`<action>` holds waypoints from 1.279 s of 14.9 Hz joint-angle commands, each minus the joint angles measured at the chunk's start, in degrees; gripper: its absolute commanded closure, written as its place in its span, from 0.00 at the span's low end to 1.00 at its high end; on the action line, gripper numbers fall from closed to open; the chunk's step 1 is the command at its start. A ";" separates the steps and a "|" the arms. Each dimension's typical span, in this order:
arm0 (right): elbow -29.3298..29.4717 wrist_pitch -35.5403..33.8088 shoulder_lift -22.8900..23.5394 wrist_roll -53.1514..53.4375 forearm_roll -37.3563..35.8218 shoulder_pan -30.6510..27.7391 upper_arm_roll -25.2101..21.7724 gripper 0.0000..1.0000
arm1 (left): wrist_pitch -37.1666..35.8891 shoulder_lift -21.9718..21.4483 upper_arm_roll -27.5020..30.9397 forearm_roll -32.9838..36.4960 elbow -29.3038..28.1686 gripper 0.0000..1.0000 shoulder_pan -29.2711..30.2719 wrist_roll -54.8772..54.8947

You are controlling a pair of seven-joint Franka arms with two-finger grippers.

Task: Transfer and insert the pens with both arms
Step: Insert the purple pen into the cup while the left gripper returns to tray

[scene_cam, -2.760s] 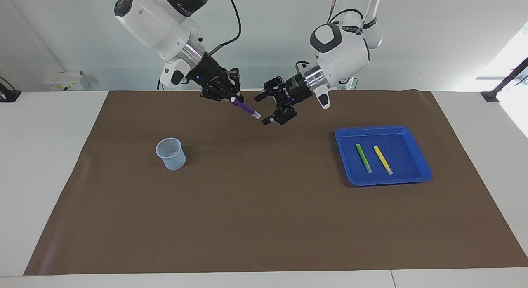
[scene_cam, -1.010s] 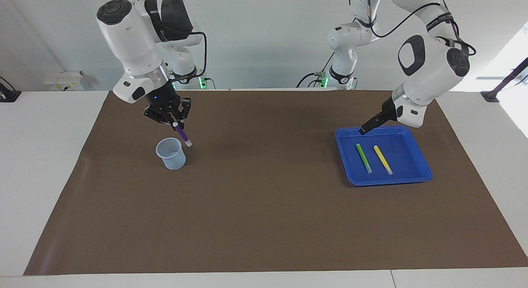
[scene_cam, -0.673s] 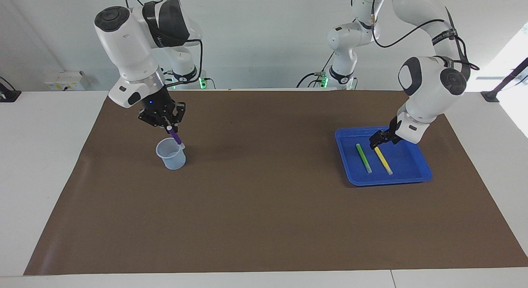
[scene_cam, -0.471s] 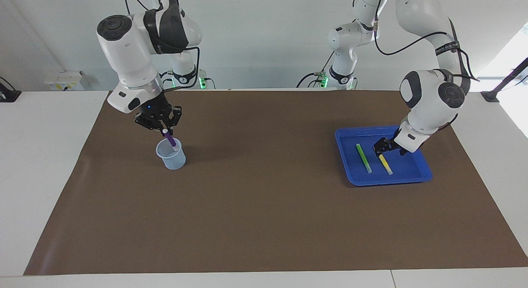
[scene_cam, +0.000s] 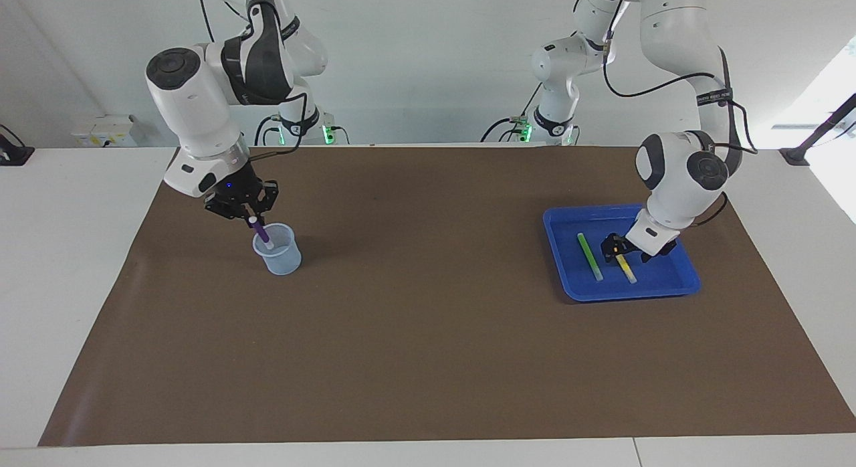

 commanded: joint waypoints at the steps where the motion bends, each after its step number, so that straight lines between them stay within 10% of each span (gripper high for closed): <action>1: -6.30 2.42 -2.95 -3.06 -0.88 -1.19 0.63 1.00 | 3.18 -1.45 -0.28 1.38 -3.37 0.09 0.81 0.63; 13: -12.11 11.82 -1.54 -3.68 -0.88 -1.19 0.71 1.00 | 4.59 -2.59 -0.10 1.38 -6.80 0.24 1.25 0.02; 16: -11.49 11.56 -1.19 -3.59 -0.88 -1.19 0.71 0.40 | 6.44 -2.68 -0.10 1.30 -7.94 0.35 1.25 -1.12; 19: -9.91 10.94 -0.75 -3.42 -0.88 -1.28 0.71 0.14 | 7.23 -2.50 -0.10 1.38 -8.03 0.43 1.25 -2.27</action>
